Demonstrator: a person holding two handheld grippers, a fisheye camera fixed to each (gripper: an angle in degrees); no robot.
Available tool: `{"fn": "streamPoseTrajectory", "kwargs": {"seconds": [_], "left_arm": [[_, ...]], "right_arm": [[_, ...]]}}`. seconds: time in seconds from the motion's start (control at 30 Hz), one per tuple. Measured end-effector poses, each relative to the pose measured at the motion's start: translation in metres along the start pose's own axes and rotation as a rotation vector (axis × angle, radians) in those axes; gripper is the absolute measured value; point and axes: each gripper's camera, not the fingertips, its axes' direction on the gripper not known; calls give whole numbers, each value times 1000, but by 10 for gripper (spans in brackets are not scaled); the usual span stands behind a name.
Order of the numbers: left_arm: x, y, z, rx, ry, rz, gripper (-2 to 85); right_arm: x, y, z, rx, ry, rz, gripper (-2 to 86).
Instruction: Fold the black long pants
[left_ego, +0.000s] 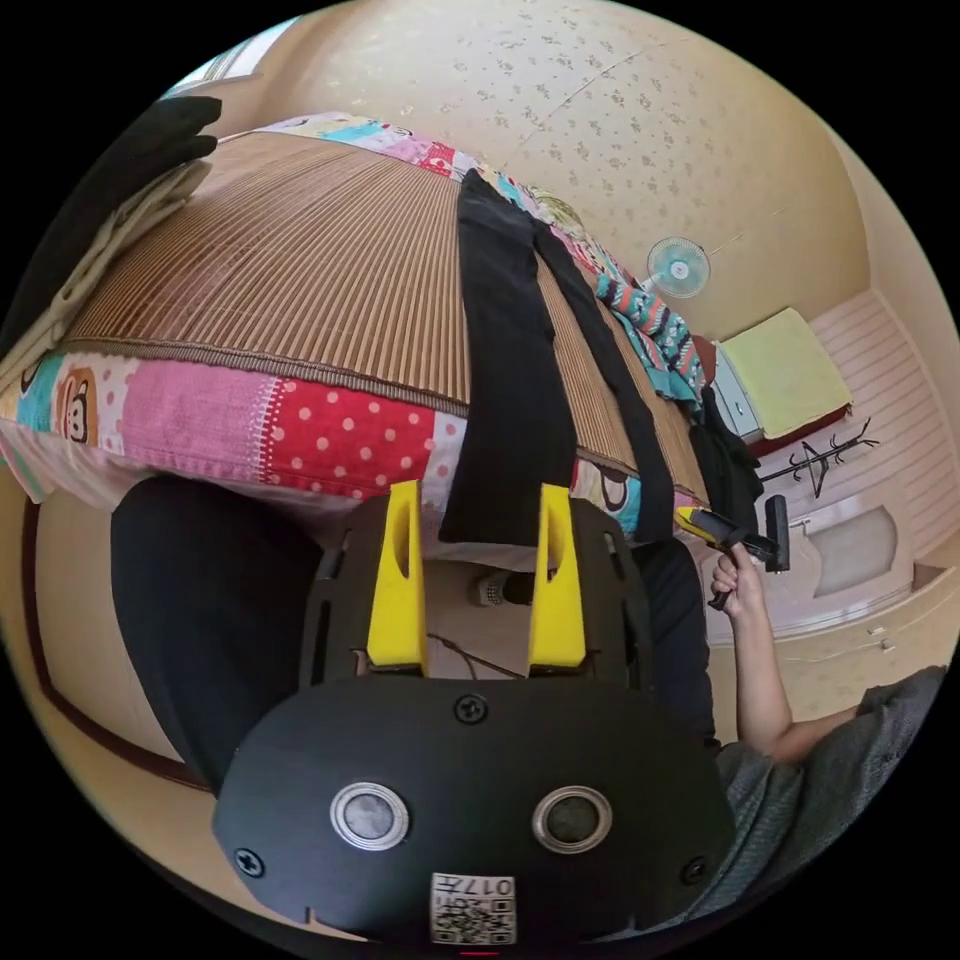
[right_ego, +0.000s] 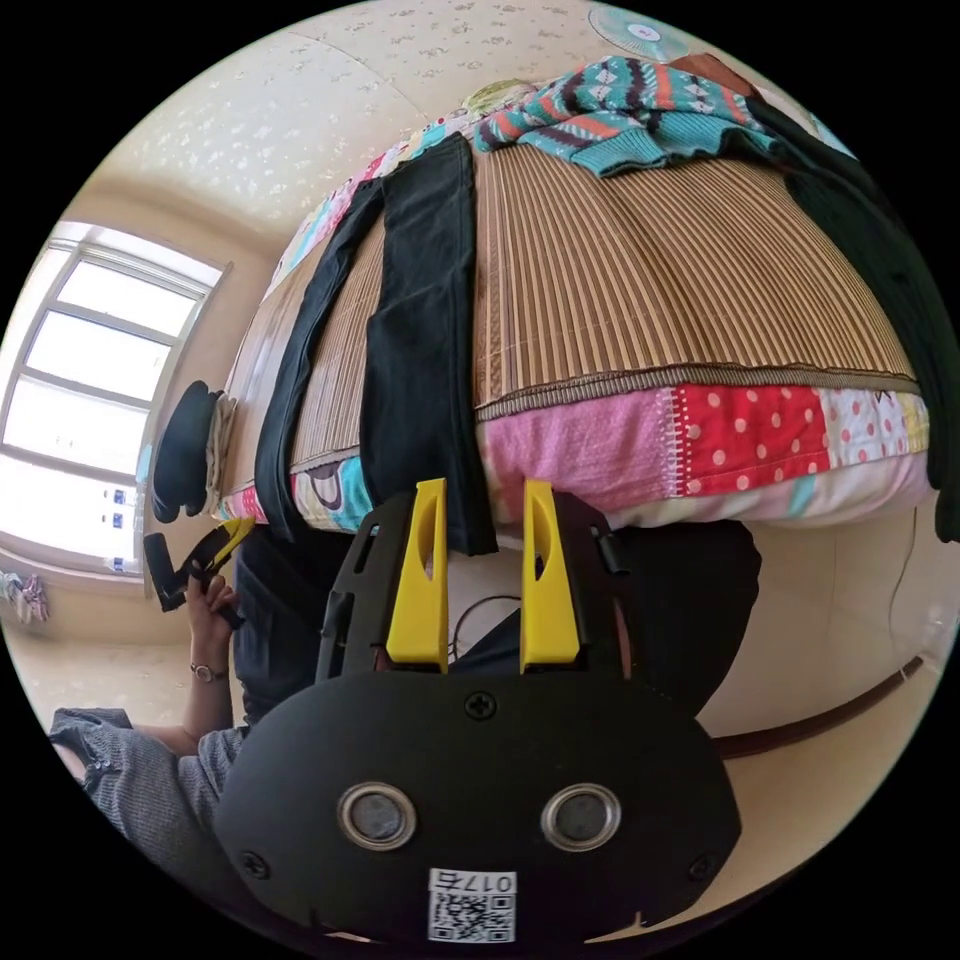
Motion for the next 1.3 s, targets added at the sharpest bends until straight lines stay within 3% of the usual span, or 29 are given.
{"fn": "streamPoseTrajectory", "kwargs": {"seconds": [0.13,0.2,0.37,0.5,0.63,0.8,0.97,1.07,1.17,1.3], "left_arm": [[18,-3,-2,27,27,74,137],[22,1,7,22,55,118,137],[12,8,27,-73,158,96,139],[28,4,32,-170,265,187,139],[65,-19,26,-179,311,268,141],[109,-74,53,-223,341,307,171],[134,-109,103,-377,215,340,204],[139,-111,122,-451,150,375,174],[136,-107,128,-436,216,401,45],[123,-106,126,-397,302,386,-4]], "right_arm": [[18,0,-9,-15,-117,37,96],[32,2,-6,-92,-283,49,62],[52,22,-30,-6,-528,112,34],[13,29,-85,87,-376,-29,28],[-58,19,-107,45,-194,-266,26],[-170,23,-59,-52,72,-594,25],[-226,33,-9,-138,215,-710,23],[-244,37,-2,-146,227,-759,22],[-245,29,2,-190,211,-780,22],[-231,-2,-15,-355,25,-809,19]]}}
